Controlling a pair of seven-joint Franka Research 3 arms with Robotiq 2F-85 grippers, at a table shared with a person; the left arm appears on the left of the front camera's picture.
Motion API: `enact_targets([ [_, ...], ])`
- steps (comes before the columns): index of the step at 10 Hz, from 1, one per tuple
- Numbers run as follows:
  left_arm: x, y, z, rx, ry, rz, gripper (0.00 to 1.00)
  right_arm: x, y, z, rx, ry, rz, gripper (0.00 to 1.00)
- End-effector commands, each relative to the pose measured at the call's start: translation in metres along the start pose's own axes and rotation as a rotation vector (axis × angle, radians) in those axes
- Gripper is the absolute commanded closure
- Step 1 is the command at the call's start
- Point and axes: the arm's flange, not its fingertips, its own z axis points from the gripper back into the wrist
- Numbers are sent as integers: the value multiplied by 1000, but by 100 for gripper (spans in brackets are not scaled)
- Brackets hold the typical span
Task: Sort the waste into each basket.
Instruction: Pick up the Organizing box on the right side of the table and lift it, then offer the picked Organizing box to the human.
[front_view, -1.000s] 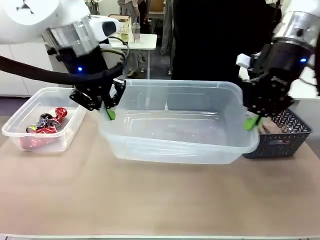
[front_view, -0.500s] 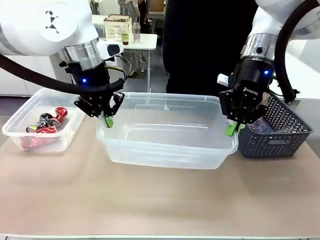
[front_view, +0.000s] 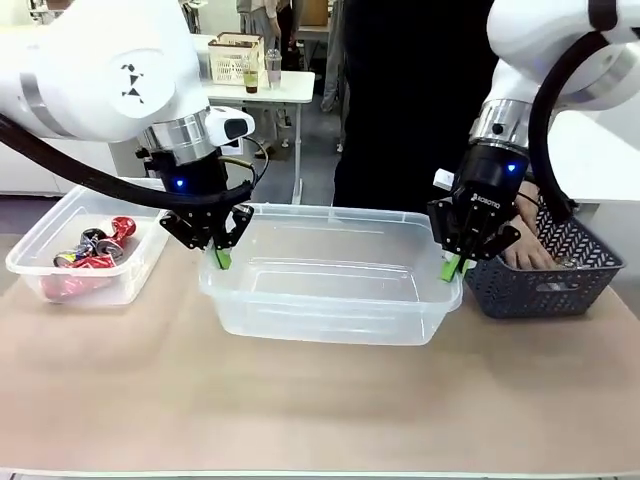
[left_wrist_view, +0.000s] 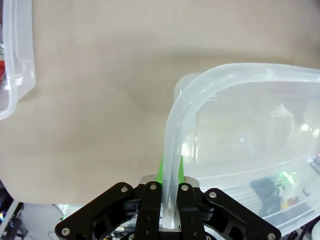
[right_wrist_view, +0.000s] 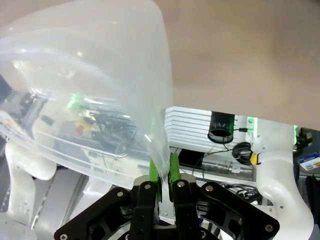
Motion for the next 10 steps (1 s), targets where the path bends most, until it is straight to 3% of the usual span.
enact_targets([
  [1,-1,4,5,7,2,2,100,-6,0,6,-3,-3,14,100],
  [10,-1,4,5,7,2,2,100,-6,0,6,-3,-3,14,100],
])
